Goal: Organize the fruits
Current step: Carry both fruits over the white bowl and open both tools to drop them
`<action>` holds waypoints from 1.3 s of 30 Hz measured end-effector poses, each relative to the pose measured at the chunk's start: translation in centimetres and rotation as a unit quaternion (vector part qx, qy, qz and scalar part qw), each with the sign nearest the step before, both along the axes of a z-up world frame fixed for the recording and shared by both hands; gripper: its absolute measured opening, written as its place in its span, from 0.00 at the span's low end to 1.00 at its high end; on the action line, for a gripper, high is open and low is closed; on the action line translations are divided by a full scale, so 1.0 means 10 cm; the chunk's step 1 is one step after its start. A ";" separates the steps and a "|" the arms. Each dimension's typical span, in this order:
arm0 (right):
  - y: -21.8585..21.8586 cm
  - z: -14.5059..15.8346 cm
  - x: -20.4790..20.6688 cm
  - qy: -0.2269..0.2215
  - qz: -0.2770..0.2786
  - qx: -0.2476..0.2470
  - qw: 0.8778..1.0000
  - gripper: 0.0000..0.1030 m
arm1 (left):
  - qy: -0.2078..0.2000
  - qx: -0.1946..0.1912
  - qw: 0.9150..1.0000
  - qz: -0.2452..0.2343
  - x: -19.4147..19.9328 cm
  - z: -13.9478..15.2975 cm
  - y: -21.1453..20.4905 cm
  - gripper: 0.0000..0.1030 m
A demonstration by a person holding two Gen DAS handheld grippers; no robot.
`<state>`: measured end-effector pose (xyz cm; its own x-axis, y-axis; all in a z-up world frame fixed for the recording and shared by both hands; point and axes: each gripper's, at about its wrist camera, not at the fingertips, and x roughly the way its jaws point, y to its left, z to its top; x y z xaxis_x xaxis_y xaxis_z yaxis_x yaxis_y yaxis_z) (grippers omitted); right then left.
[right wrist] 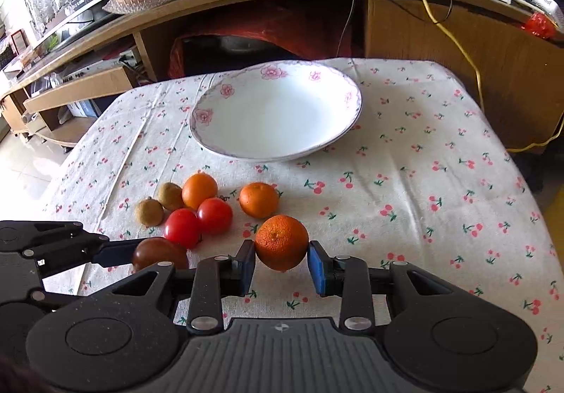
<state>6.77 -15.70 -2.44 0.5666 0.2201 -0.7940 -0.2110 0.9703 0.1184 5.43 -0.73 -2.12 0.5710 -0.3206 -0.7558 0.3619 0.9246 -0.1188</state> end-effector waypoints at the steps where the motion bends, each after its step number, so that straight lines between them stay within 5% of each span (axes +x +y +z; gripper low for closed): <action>1: 0.00 0.03 0.02 -0.002 0.000 0.004 1.000 0.27 | -0.003 -0.004 1.000 0.001 0.02 0.04 0.01 0.47; 17: 0.05 0.12 0.67 -0.023 0.010 0.017 1.000 0.27 | -0.028 0.009 1.000 0.004 0.78 0.07 0.02 0.47; 39: -0.02 0.03 0.93 -0.024 0.005 0.031 0.999 0.30 | -0.031 0.001 0.999 0.014 1.01 0.03 0.05 0.54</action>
<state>16.11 -15.86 -2.09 0.6007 0.2742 -0.7509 -0.2279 0.9591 0.1679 15.56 -0.25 -1.84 0.6259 -0.3031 -0.7186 0.3432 0.9344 -0.0952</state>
